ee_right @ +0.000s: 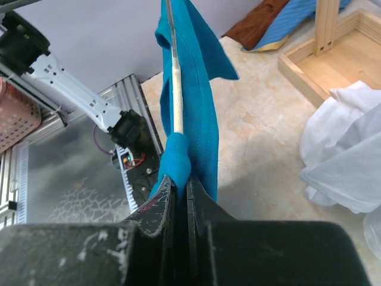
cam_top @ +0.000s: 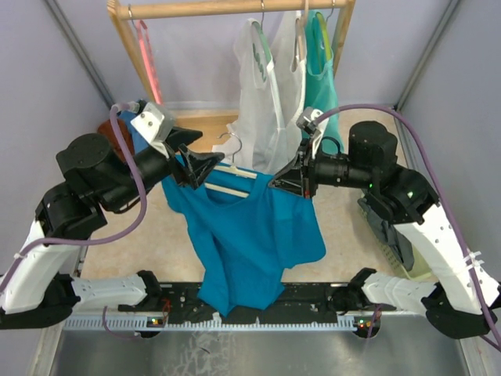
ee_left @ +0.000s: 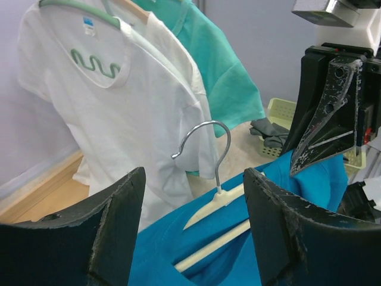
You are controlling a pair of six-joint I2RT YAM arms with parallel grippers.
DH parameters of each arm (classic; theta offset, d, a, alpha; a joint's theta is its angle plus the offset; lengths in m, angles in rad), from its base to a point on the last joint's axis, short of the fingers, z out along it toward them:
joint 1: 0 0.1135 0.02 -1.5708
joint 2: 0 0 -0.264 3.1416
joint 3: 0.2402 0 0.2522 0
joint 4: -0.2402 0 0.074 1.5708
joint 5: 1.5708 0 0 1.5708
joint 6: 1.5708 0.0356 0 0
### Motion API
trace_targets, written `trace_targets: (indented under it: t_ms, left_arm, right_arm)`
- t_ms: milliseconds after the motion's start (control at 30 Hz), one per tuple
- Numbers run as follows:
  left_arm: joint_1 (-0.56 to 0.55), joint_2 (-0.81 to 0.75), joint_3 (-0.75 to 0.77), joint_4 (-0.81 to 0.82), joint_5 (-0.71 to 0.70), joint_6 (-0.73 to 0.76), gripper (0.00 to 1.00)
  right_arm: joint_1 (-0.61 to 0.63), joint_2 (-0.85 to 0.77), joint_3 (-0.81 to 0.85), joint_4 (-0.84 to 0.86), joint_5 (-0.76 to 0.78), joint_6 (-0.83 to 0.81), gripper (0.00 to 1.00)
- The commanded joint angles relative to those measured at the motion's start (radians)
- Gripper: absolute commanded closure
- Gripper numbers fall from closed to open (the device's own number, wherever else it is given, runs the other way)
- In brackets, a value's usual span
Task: Place the t-shirt on the hanger
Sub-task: Pick up the hanger at the center of the board.
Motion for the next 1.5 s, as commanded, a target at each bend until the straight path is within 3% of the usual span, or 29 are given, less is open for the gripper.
trace_targets:
  t_ms: [0,500,833,933,1133,1167,1300,1400,1467]
  left_arm:
    - [0.004,-0.001,0.026,-0.009,-0.076,-0.023,0.27]
    - [0.004,0.093,-0.009,0.127,-0.03,-0.033,0.29]
    - [0.003,0.18,0.023,0.151,-0.099,-0.017,0.28]
    - [0.003,0.193,0.033,0.158,-0.117,-0.017,0.45]
    - [0.001,0.221,0.072,0.138,-0.17,-0.025,0.96]
    - [0.001,0.22,0.072,0.139,-0.173,-0.024,1.0]
    - [0.001,0.218,0.078,0.155,-0.159,-0.007,1.0]
    - [0.001,0.214,0.088,0.174,-0.135,0.019,1.0]
    - [0.001,0.216,0.111,0.18,-0.121,0.035,1.0]
  right_arm:
    - [-0.007,-0.007,0.08,0.089,0.064,0.036,1.0]
    - [-0.007,0.035,0.158,0.113,0.088,0.071,1.0]
    - [-0.007,0.048,0.2,0.095,0.067,0.057,1.0]
    - [-0.007,0.047,0.207,0.09,0.067,0.055,1.0]
    - [-0.007,0.042,0.215,0.094,0.075,0.057,1.0]
    - [-0.007,0.041,0.214,0.096,0.073,0.057,1.0]
    - [-0.007,0.031,0.198,0.111,0.072,0.06,1.0]
    - [-0.007,0.015,0.181,0.12,0.07,0.065,0.84]
    - [-0.007,0.009,0.189,0.114,0.064,0.062,0.65]
